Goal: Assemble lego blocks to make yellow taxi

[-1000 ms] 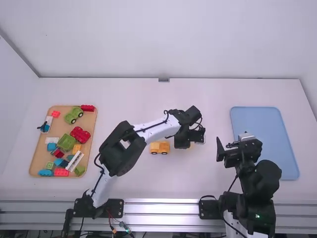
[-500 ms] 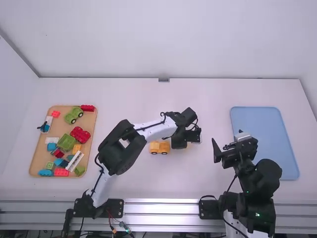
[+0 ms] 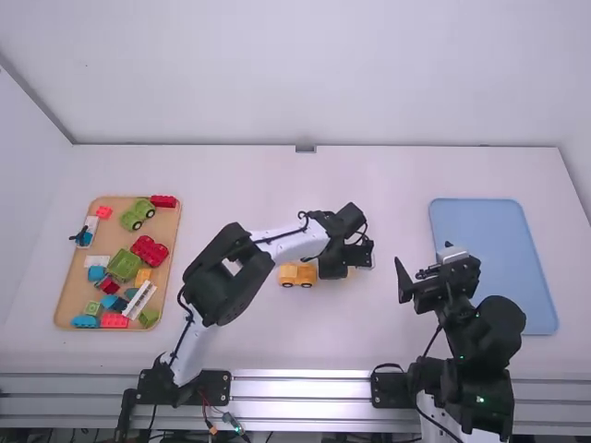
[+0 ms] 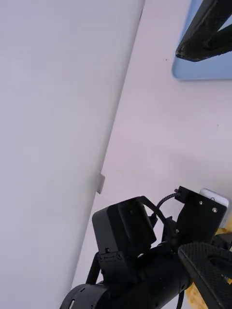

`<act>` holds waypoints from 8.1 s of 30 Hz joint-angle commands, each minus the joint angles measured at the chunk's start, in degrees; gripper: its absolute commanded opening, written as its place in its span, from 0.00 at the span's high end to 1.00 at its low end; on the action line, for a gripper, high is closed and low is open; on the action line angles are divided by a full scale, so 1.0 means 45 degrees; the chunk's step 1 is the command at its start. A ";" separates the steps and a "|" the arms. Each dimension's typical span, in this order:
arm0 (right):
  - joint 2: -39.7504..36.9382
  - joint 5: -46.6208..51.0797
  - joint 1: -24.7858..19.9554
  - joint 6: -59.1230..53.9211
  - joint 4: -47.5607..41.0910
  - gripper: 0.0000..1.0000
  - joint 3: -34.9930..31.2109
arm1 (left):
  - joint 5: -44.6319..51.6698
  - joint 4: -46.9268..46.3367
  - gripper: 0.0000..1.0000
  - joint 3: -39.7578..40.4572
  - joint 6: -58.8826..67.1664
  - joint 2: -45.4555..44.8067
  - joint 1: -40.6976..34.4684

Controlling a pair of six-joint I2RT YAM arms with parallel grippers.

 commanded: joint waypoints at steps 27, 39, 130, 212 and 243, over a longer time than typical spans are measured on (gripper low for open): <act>0.0602 -0.0155 -0.0024 -0.0962 0.0821 0.01 -0.0073 | 0.2506 -0.0816 0.01 -0.0287 0.1899 -0.2807 0.1365; 0.8432 -0.6460 0.0447 -0.4760 0.5401 0.01 -0.0049 | 0.7601 0.1336 0.01 -0.4459 0.3551 -0.5950 0.5561; 2.0050 -0.7893 0.4940 -1.2463 0.4381 0.83 0.3070 | 1.0627 1.2696 0.01 -1.0161 0.2642 -0.1807 0.6343; 1.9720 -0.7572 0.5547 -1.1142 0.5537 1.00 0.2866 | 0.9020 1.3692 0.49 -1.0486 0.2618 -0.1753 0.5197; 2.1148 -0.3993 0.6873 -1.0360 0.5697 1.00 0.2866 | 0.9010 1.3984 0.52 -1.0477 0.2293 -0.1753 0.5435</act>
